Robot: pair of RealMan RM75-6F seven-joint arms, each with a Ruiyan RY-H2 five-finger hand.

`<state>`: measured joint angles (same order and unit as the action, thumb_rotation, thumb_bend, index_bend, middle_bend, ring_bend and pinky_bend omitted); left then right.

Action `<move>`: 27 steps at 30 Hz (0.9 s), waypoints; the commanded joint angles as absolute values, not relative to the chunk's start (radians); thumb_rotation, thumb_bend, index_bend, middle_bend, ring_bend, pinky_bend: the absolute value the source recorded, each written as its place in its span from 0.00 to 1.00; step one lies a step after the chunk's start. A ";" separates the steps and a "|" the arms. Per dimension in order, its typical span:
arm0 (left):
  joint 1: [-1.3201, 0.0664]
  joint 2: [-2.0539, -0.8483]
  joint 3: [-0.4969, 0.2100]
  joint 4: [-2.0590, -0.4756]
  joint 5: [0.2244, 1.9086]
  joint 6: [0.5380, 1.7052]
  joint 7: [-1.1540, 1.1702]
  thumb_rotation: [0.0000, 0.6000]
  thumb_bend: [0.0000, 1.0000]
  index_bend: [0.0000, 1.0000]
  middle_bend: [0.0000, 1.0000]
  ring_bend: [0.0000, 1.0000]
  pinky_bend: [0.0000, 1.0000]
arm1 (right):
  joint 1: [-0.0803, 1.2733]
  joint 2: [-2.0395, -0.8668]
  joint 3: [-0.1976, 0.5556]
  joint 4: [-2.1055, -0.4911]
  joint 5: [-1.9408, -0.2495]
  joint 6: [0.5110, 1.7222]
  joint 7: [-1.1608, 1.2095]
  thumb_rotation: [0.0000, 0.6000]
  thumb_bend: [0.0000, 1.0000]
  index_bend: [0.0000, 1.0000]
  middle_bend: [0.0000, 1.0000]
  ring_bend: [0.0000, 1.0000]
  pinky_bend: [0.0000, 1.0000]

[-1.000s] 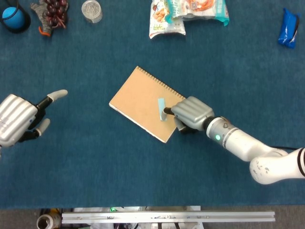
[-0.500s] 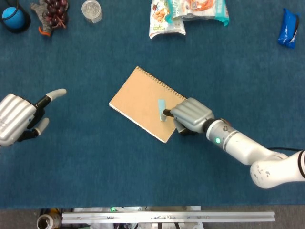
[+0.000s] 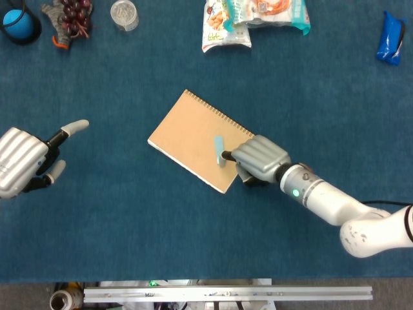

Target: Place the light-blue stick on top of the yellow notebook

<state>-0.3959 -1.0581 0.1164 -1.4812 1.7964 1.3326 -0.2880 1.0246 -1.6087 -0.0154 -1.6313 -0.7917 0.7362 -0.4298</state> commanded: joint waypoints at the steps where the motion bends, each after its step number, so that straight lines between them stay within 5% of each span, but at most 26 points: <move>1: -0.396 -1.058 0.117 -1.482 1.796 1.332 -0.288 1.00 0.46 0.12 0.83 0.91 0.87 | 1.019 -1.601 -0.010 -1.640 -0.801 0.742 -0.421 1.00 1.00 0.31 1.00 1.00 1.00; 27: -0.398 -1.063 0.119 -1.475 1.795 1.332 -0.293 1.00 0.46 0.11 0.83 0.91 0.87 | 1.027 -1.613 -0.023 -1.623 -0.779 0.738 -0.444 1.00 1.00 0.31 1.00 1.00 1.00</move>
<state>-0.3981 -1.0627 0.1192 -1.4753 1.7947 1.3318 -0.2929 1.0268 -1.6136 -0.0217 -1.6219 -0.7792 0.7376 -0.4431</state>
